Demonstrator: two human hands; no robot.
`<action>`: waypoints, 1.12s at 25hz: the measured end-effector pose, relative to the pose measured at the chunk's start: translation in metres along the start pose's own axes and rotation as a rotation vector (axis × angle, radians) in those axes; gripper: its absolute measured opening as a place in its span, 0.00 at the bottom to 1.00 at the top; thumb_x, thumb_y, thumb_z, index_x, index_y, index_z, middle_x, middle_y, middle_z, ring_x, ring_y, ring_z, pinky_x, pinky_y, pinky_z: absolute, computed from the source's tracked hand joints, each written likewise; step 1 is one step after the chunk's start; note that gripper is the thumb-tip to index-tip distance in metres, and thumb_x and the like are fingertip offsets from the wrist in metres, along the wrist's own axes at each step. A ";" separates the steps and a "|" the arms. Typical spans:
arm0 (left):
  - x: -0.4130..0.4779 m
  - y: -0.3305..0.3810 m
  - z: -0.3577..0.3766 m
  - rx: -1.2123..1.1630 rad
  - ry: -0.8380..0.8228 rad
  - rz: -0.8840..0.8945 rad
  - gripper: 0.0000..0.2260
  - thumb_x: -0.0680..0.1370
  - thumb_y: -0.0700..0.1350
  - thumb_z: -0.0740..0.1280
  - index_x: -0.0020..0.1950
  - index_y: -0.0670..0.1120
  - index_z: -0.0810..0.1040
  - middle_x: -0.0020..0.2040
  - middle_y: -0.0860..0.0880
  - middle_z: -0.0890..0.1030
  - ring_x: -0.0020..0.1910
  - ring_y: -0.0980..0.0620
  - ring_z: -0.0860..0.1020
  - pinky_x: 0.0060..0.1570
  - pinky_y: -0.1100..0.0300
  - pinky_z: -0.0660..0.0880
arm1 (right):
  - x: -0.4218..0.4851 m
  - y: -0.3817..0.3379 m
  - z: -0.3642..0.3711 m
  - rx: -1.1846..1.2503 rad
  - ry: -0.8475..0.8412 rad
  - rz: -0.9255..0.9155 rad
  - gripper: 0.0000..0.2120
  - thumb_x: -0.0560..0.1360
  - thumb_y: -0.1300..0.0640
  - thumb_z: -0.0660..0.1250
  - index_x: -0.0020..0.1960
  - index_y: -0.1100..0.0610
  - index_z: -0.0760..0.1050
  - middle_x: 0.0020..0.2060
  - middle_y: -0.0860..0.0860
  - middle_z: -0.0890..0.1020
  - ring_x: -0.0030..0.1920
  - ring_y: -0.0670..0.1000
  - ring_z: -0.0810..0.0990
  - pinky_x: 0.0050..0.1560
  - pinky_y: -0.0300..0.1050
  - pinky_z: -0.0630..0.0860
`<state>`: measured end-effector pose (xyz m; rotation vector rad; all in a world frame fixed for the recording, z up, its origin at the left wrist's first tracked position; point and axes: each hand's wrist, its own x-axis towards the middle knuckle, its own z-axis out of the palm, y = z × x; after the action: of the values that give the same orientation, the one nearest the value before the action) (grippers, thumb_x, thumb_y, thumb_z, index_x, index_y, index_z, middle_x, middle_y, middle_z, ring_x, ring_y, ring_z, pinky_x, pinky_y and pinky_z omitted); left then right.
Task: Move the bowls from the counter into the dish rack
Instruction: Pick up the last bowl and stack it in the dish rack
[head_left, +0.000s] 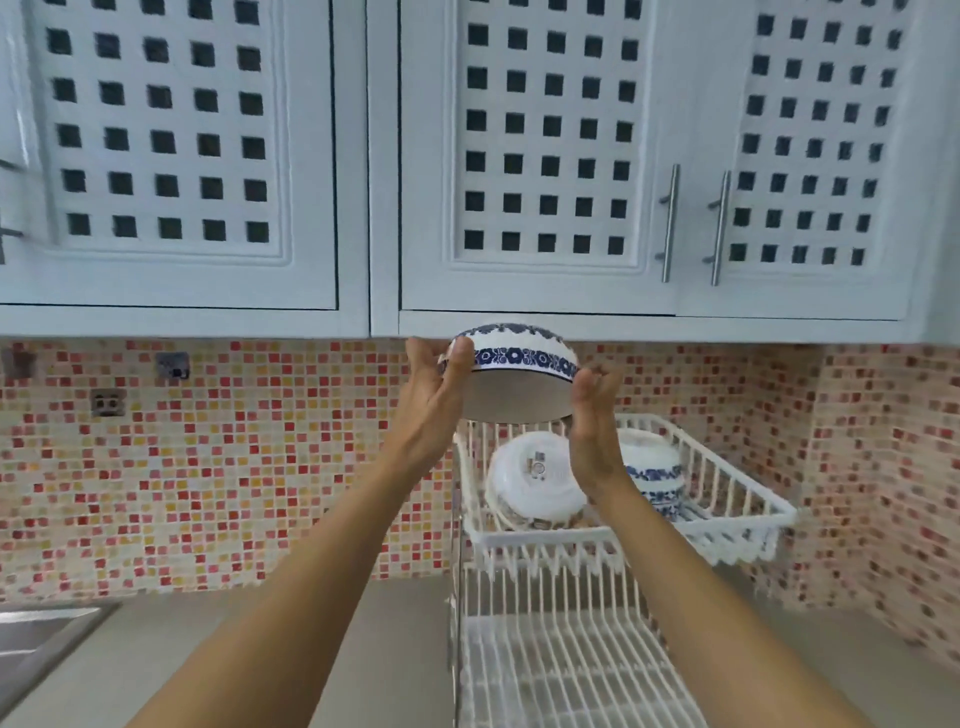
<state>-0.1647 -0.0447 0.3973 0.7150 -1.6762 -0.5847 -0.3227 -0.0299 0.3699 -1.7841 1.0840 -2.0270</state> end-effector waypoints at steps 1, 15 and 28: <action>0.007 0.002 0.019 -0.007 -0.021 -0.003 0.20 0.77 0.64 0.53 0.59 0.50 0.59 0.49 0.62 0.68 0.51 0.61 0.72 0.60 0.49 0.70 | 0.009 0.005 -0.025 0.008 -0.057 -0.032 0.29 0.74 0.32 0.52 0.65 0.52 0.59 0.60 0.48 0.71 0.53 0.35 0.73 0.47 0.38 0.68; 0.060 -0.035 0.200 0.334 -0.480 -0.008 0.44 0.65 0.64 0.72 0.75 0.56 0.55 0.71 0.48 0.69 0.67 0.47 0.72 0.66 0.46 0.72 | 0.073 0.126 -0.259 -0.519 -0.633 -0.059 0.38 0.62 0.28 0.65 0.66 0.23 0.49 0.70 0.36 0.57 0.73 0.54 0.63 0.69 0.62 0.66; 0.032 -0.089 0.243 0.628 -0.429 -0.129 0.59 0.61 0.51 0.80 0.78 0.51 0.41 0.73 0.46 0.55 0.72 0.45 0.59 0.73 0.53 0.61 | 0.078 0.173 -0.255 -0.791 -0.761 -0.039 0.61 0.55 0.38 0.79 0.75 0.41 0.42 0.78 0.46 0.46 0.77 0.48 0.48 0.75 0.58 0.52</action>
<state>-0.3942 -0.1281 0.3044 1.2158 -2.2616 -0.3025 -0.6274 -0.1037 0.3197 -2.5913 1.6517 -0.7361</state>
